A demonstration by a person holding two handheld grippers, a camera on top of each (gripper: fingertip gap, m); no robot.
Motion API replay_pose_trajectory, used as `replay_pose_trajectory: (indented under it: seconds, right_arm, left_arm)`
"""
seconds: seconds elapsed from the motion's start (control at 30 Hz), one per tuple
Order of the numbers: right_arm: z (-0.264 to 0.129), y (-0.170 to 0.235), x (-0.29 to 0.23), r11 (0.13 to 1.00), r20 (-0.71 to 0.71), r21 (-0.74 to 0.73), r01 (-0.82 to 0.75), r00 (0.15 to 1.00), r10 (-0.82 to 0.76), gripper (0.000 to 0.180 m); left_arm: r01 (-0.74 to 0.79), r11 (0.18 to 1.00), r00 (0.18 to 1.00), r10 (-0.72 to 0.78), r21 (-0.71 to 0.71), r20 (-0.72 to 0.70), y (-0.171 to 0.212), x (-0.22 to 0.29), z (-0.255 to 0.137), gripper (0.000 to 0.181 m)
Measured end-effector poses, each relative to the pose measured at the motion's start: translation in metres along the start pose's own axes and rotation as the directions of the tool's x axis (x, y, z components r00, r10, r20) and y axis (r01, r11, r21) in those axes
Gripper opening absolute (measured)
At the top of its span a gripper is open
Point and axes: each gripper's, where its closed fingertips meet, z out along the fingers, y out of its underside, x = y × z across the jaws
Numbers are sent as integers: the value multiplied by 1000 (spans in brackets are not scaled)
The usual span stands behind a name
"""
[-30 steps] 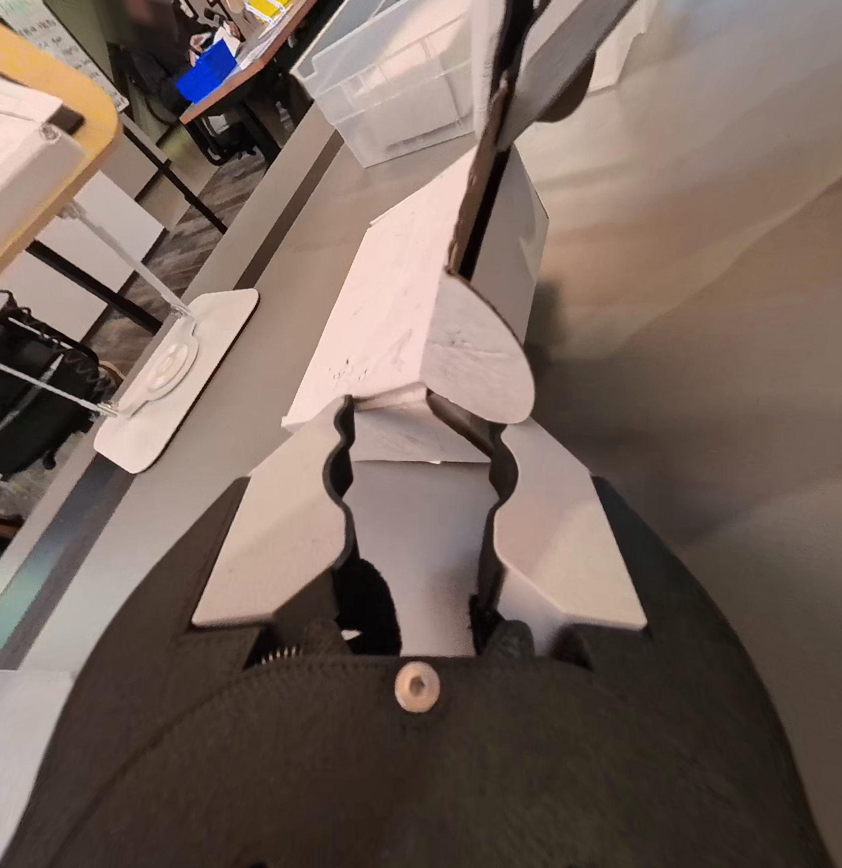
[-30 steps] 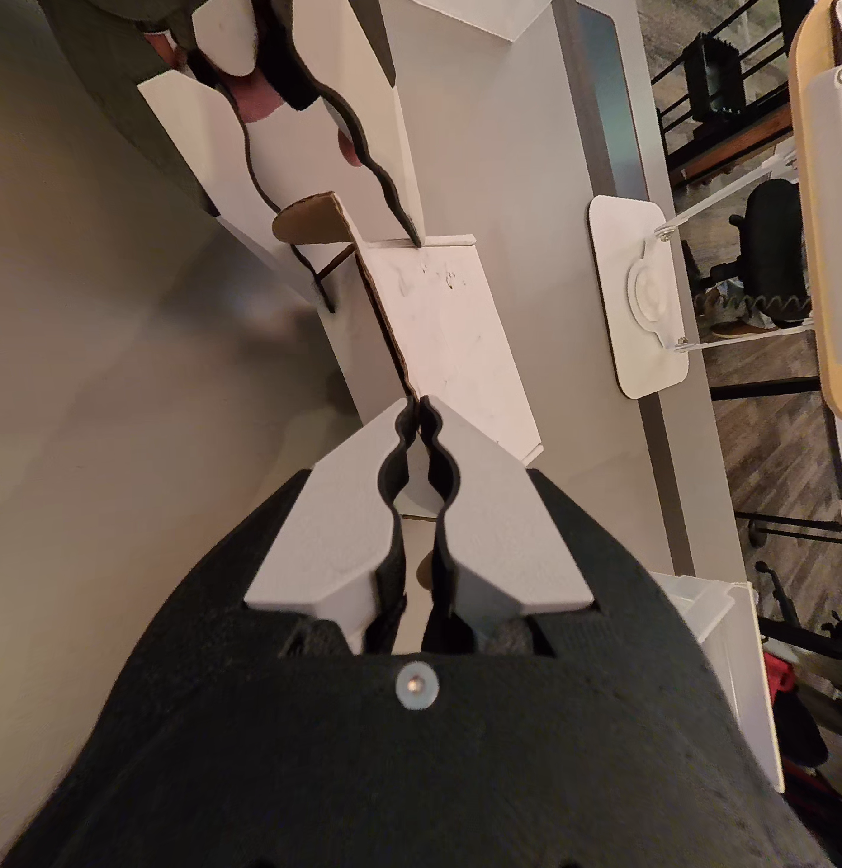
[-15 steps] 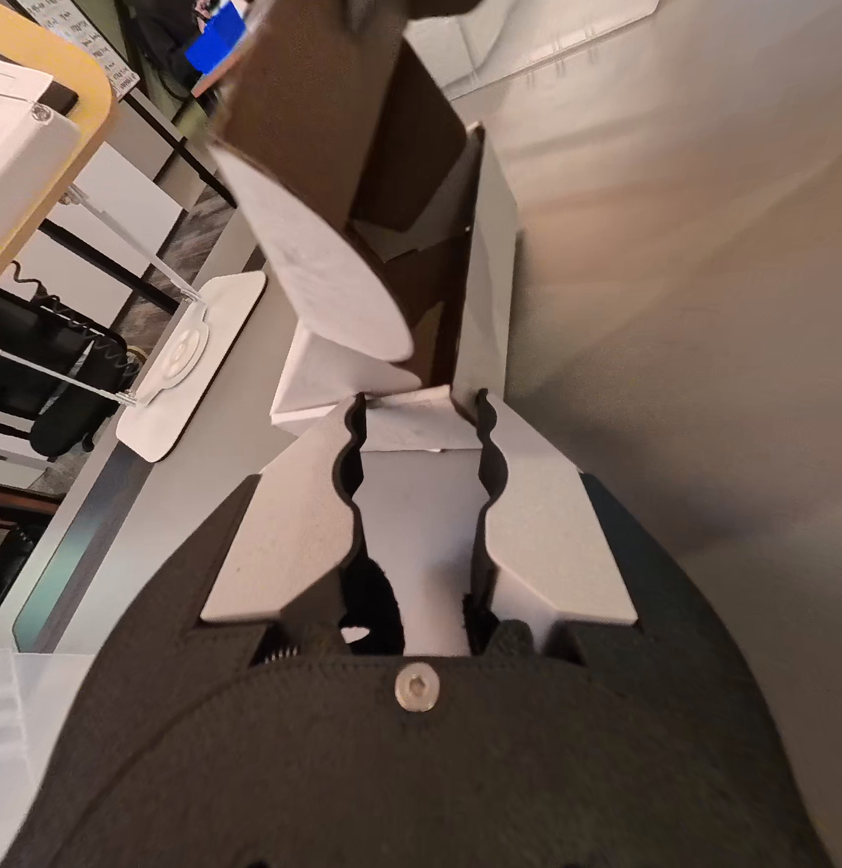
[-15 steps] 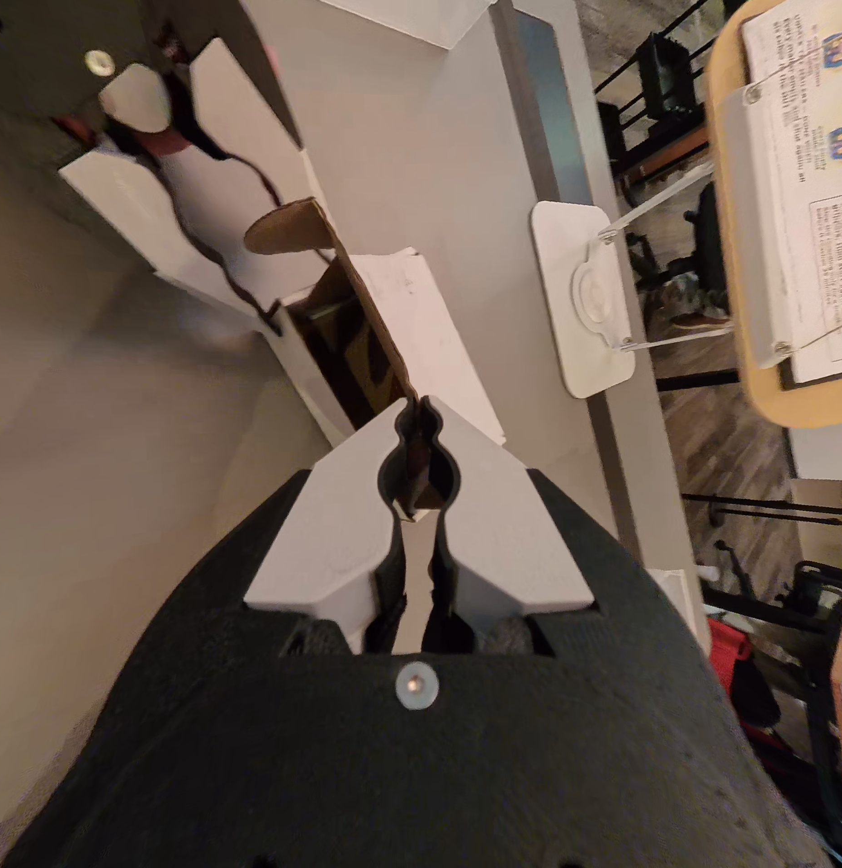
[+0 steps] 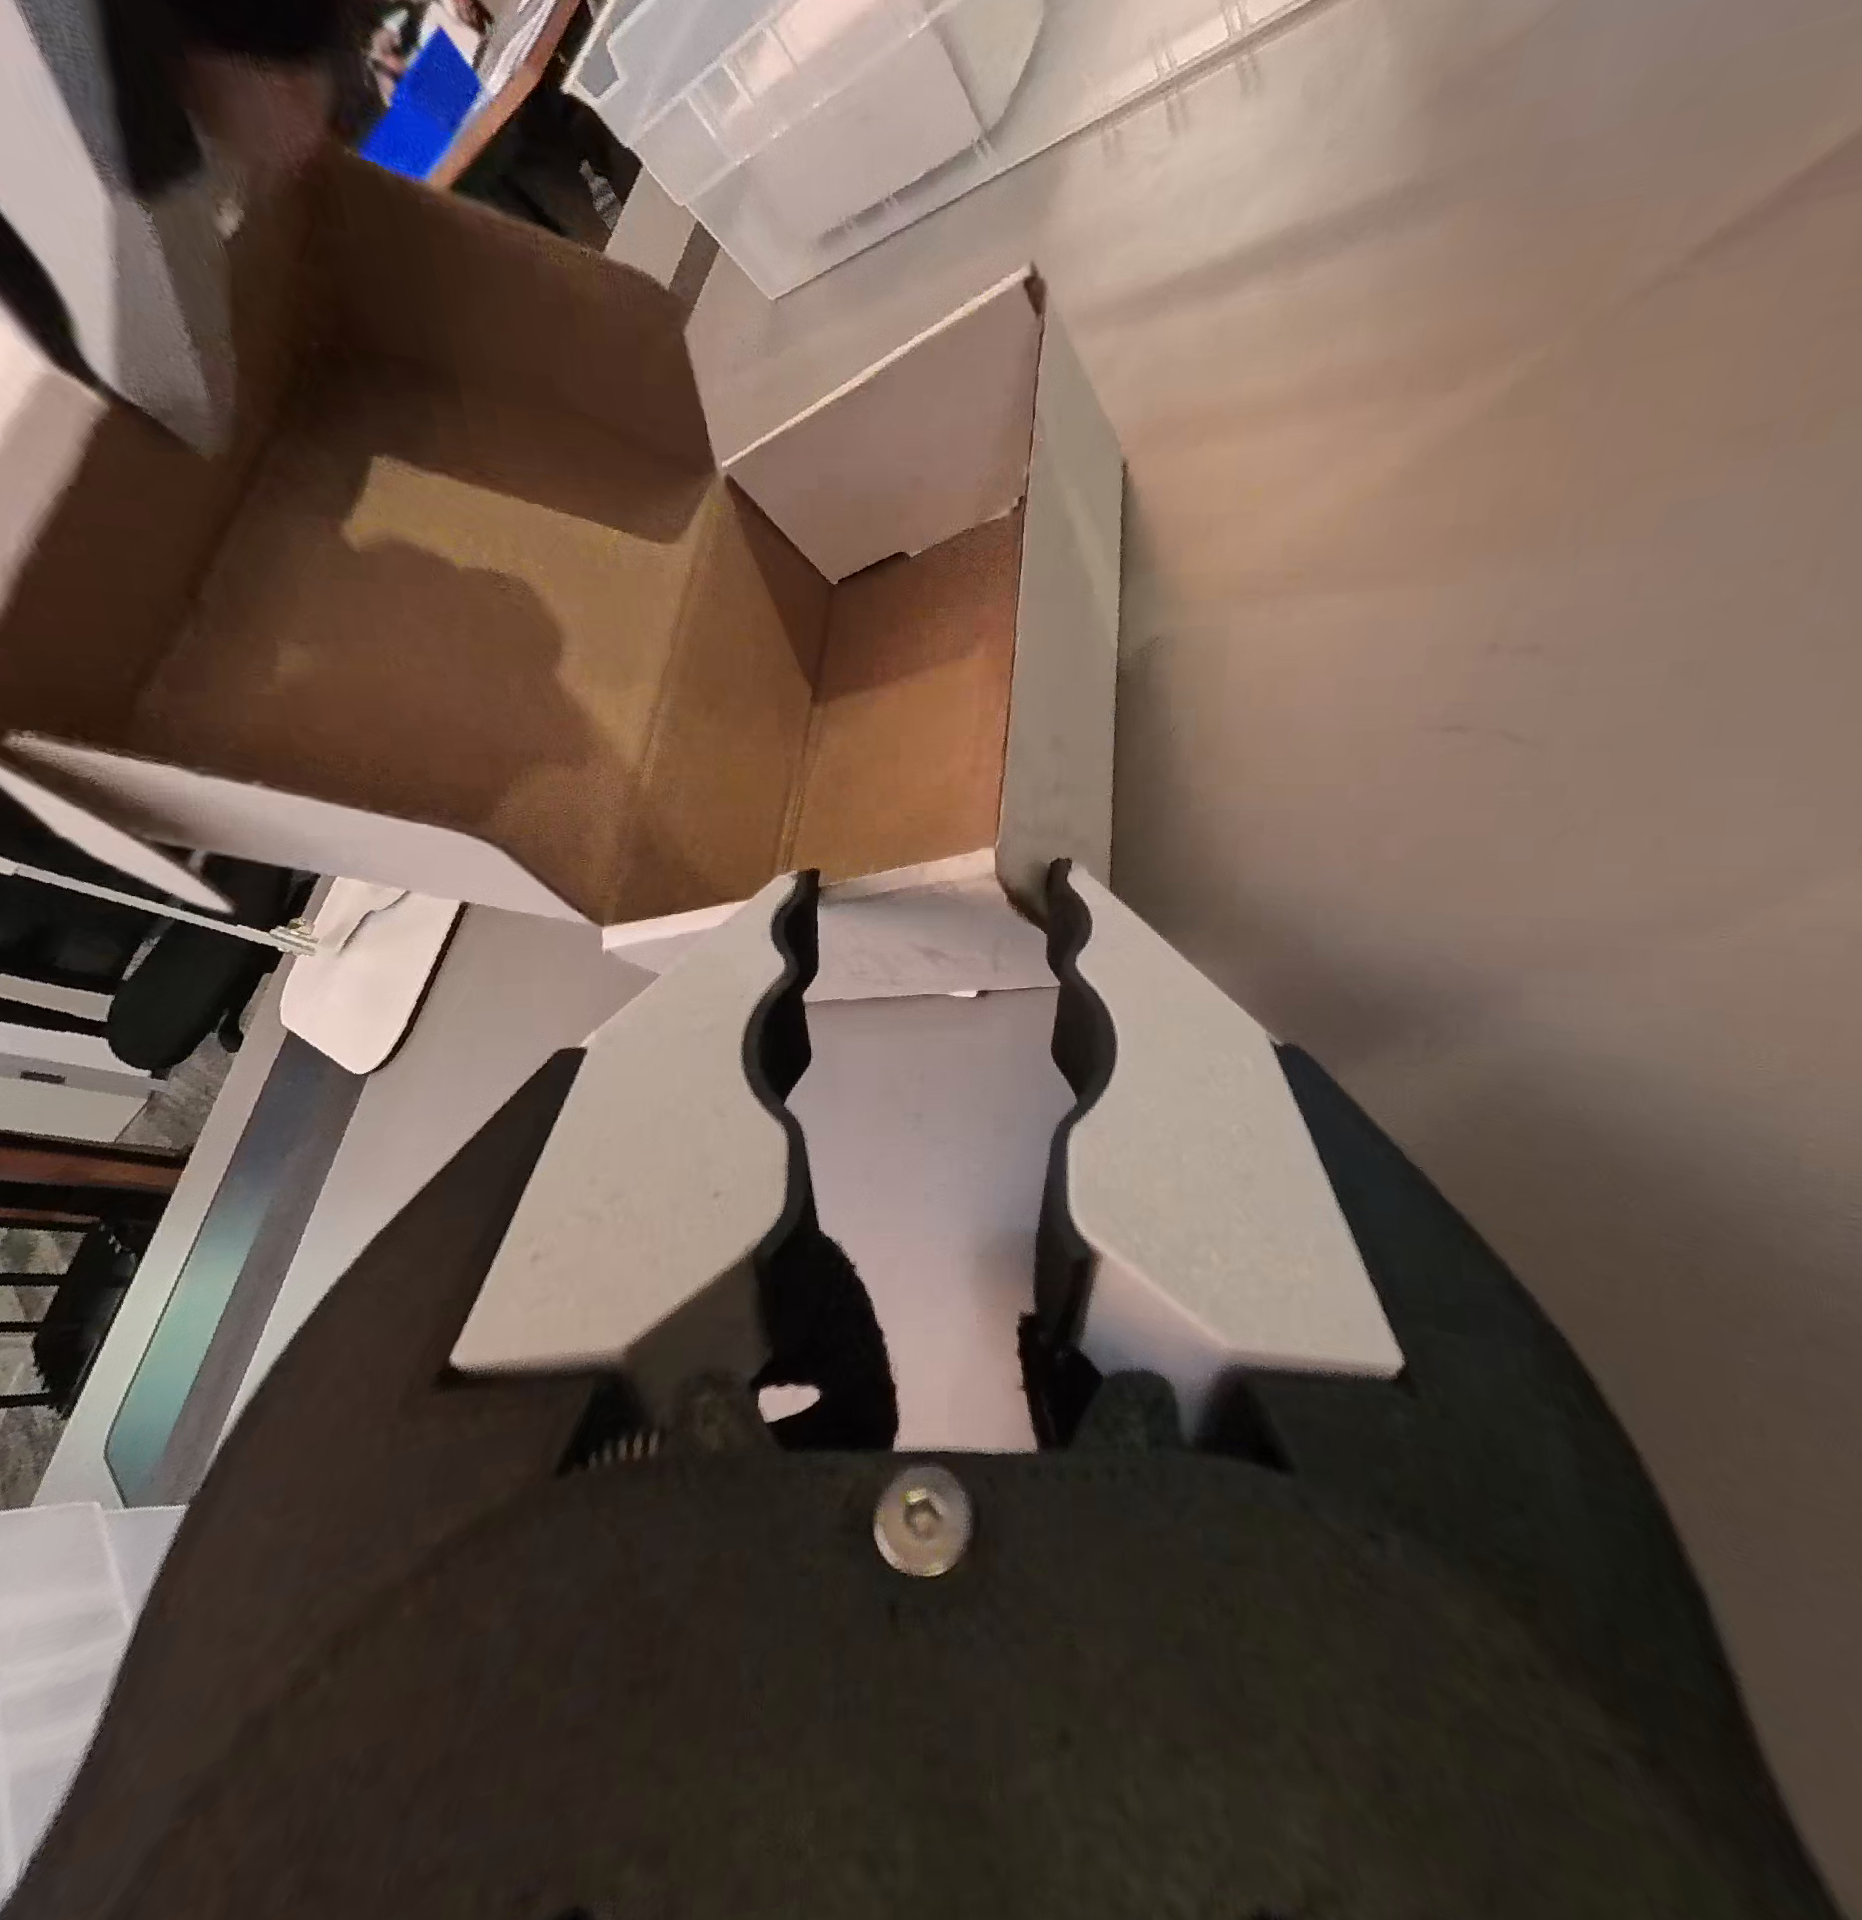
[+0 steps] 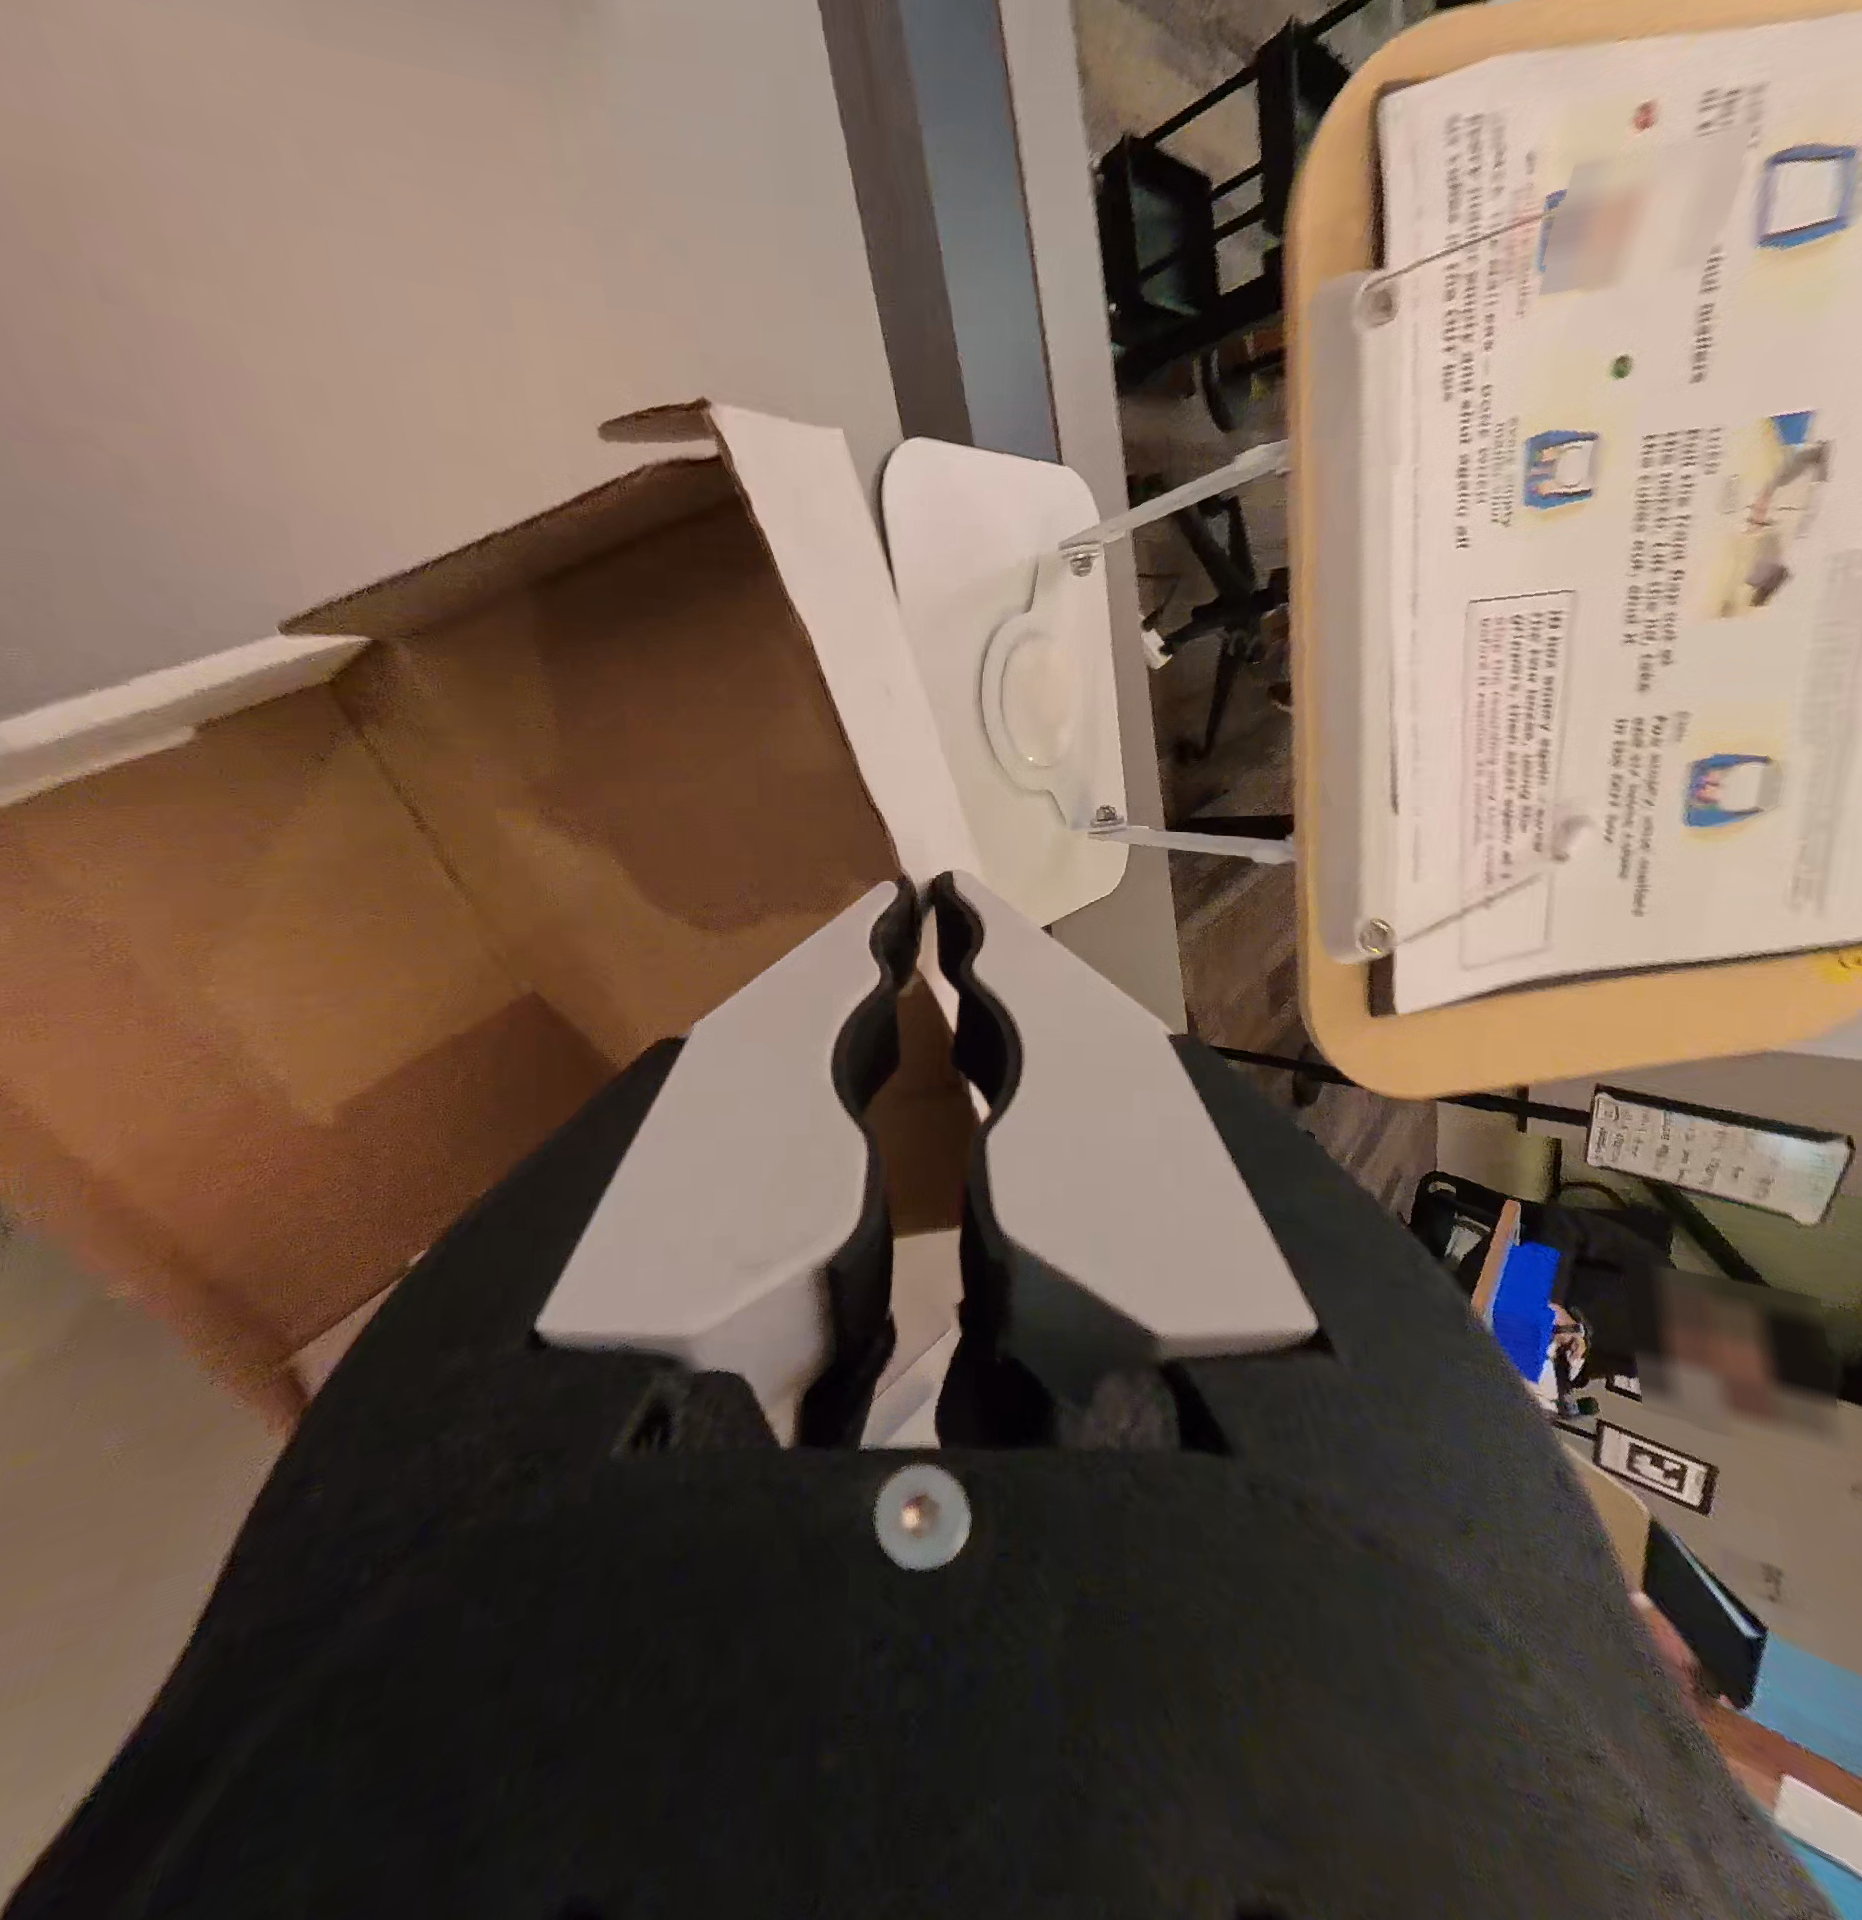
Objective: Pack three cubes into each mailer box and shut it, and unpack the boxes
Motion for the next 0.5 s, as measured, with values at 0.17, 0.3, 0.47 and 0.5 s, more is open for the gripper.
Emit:
replay_pose_trajectory:
  seconds: [0.17, 0.3, 0.47, 0.5]
  right_arm:
    - [48, 26, -8, 994, 86, -111, 12, 996, -2, 0]
    - [73, 48, -28, 984, 198, -180, 10, 980, 26, 6]
    - [95, 71, -58, 970, 276, -241, 12, 960, 56, 16]
    - [93, 70, -59, 972, 292, -233, -6, 953, 76, 16]
  left_arm:
    - [-1, 1000, 1000, 1, 15, -31, -4, 7, -2, 43]
    - [-15, 1000, 999, 16, 22, -51, -9, 13, -2, 43]
    - [-35, 999, 997, 36, 20, -63, -13, 18, -2, 43]
    - [-38, 999, 997, 39, 20, -64, -13, 18, -2, 43]
